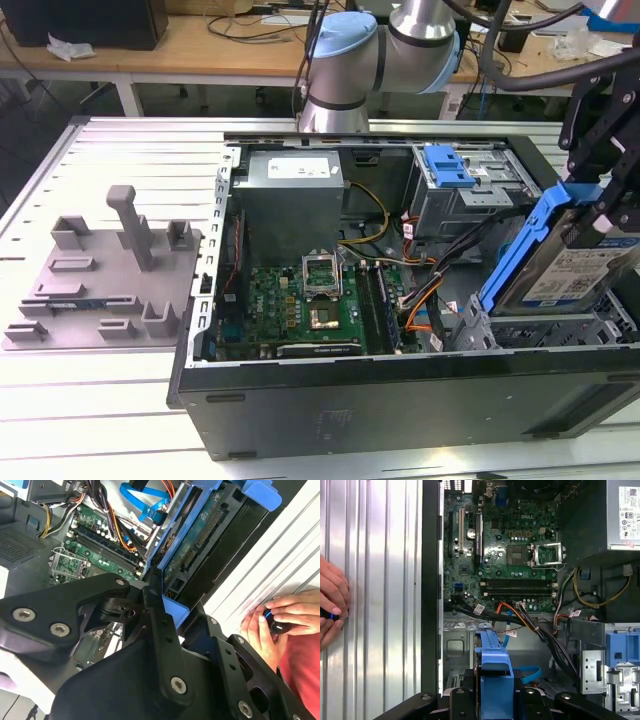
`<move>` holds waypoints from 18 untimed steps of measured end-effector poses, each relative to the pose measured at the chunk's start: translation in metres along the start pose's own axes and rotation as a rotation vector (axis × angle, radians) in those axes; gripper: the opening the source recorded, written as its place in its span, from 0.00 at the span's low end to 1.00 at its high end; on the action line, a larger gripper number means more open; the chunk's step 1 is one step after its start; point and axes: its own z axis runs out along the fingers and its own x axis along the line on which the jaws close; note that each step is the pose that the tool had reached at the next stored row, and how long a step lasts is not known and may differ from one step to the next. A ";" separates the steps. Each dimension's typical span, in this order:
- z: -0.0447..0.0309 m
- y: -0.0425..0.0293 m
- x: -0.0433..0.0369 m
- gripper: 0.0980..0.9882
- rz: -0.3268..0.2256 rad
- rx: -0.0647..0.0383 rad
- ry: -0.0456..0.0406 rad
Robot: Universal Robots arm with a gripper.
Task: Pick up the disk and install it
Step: 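Insert the disk into the insertion slot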
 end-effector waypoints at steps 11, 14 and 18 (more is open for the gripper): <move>0.0170 -0.0006 0.0010 0.30 0.000 0.000 0.0000; 0.0205 -0.0007 0.0012 0.30 0.000 0.000 0.0000; 0.0254 -0.0009 0.0014 0.30 0.000 0.000 0.0000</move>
